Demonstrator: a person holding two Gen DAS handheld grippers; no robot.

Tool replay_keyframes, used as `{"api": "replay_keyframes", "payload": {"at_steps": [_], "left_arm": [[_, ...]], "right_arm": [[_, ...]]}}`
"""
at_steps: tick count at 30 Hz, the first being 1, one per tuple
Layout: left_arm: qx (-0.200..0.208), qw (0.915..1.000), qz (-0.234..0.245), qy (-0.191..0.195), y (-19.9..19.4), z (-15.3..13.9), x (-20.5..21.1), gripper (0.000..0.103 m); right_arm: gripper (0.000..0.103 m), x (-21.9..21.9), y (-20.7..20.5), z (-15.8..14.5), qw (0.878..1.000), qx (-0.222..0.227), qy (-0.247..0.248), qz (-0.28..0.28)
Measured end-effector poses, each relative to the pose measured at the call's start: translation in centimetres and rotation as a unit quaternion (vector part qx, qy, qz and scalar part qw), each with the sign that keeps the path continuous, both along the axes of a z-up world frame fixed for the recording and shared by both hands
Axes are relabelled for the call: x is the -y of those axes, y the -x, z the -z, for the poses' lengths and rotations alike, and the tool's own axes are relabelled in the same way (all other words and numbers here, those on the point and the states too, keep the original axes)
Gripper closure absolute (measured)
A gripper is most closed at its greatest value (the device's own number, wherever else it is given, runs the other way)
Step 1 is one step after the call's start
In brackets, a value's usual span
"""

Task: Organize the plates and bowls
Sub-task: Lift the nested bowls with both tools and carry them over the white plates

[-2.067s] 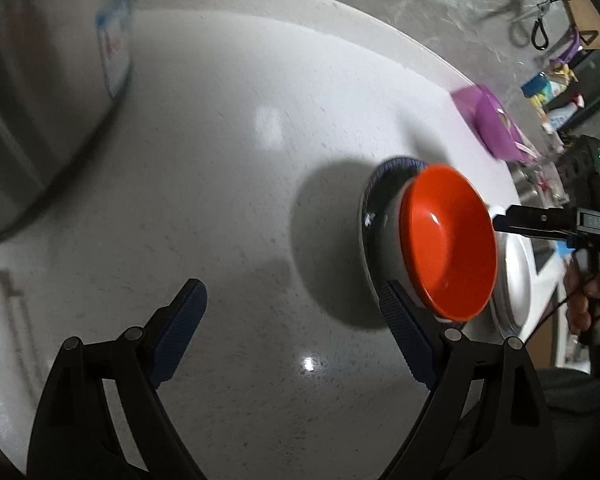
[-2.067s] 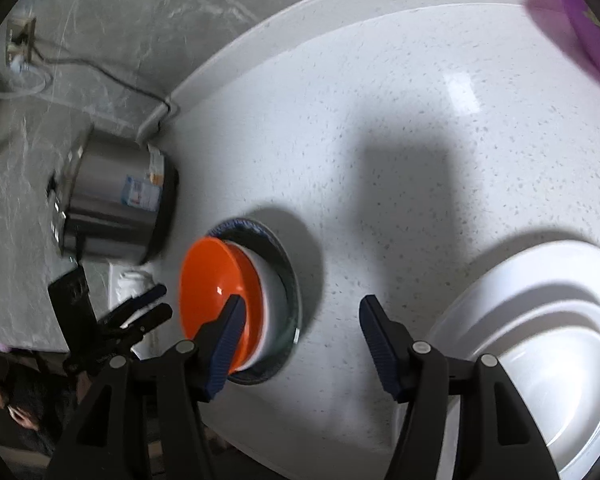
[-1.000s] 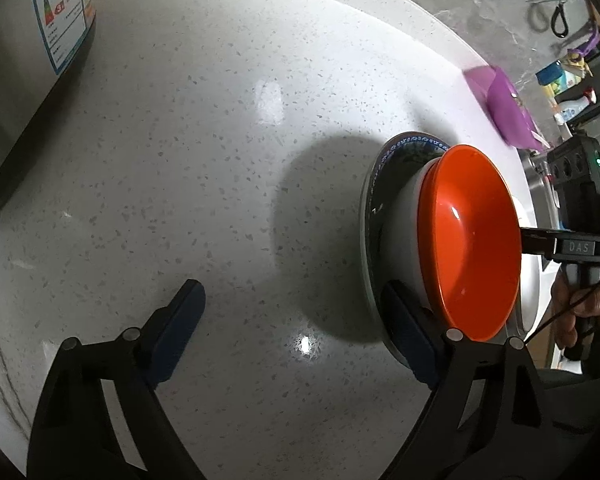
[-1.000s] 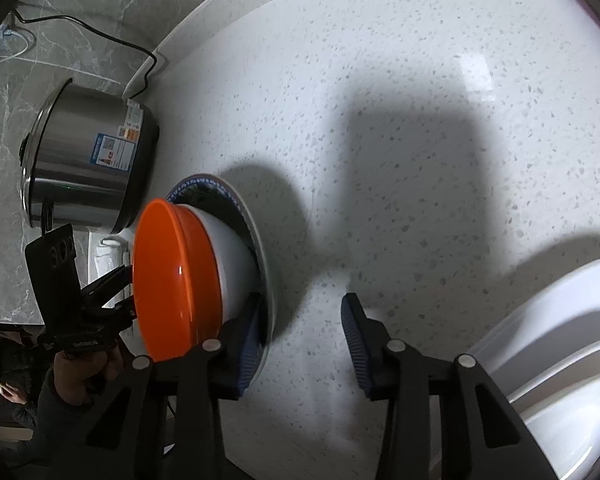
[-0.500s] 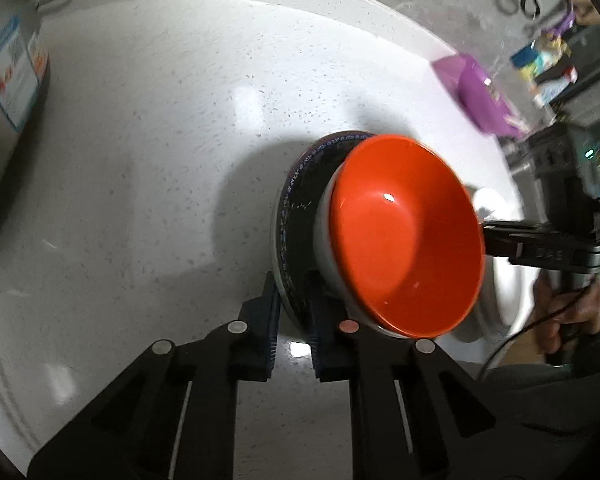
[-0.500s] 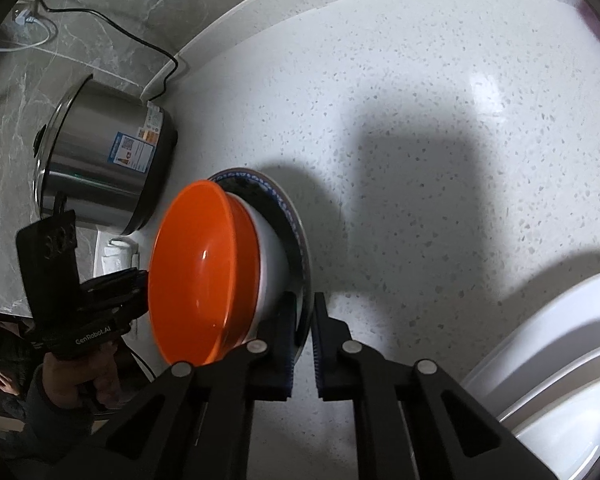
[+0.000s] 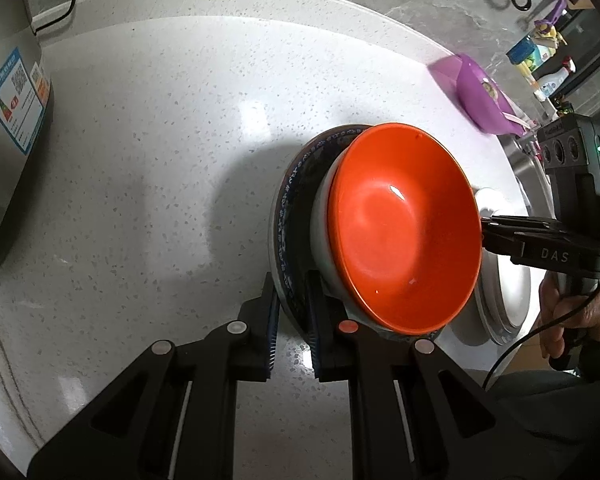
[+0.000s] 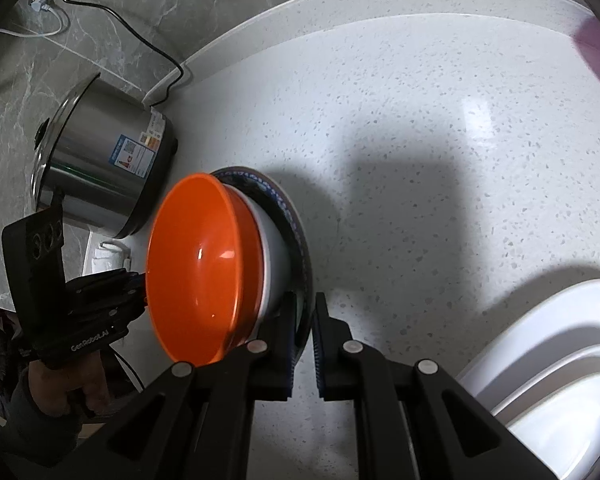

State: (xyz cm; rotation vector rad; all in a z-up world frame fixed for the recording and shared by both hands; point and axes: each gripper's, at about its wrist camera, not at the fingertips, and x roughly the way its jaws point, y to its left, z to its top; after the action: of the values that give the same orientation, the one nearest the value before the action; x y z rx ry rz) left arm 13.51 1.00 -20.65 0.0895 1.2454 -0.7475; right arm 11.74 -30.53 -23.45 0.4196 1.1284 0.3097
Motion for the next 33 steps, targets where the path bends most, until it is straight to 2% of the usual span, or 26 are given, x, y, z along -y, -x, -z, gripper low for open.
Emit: {"api": "replay_keyframes", "payload": {"at_steps": [6, 13, 20, 33], "left_arm": [[0.005, 0.9999, 0.009, 0.001, 0.6, -1.8, 0.2, 0.092], [0.015, 0.9989, 0.04, 0.017, 2.6, -5.2, 1.8, 0.092], [0.034, 0.996, 0.078, 0.027, 6.1, -8.1, 5.5, 0.093], [0.033, 0.9938, 0.102, 0.028, 14.9, -9.1, 14.4, 0.095]], "right_arm": [[0.093, 0.4, 0.9, -1.5, 1.0, 0.007, 0.002, 0.013], [0.093, 2.1, 3.8, -4.3, 0.999, 0.016, 0.008, 0.051], [0.093, 5.5, 8.2, -5.9, 0.995, 0.016, 0.011, 0.097], [0.092, 13.8, 15.6, -5.2, 0.992, 0.01, -0.001, 0.128]]}}
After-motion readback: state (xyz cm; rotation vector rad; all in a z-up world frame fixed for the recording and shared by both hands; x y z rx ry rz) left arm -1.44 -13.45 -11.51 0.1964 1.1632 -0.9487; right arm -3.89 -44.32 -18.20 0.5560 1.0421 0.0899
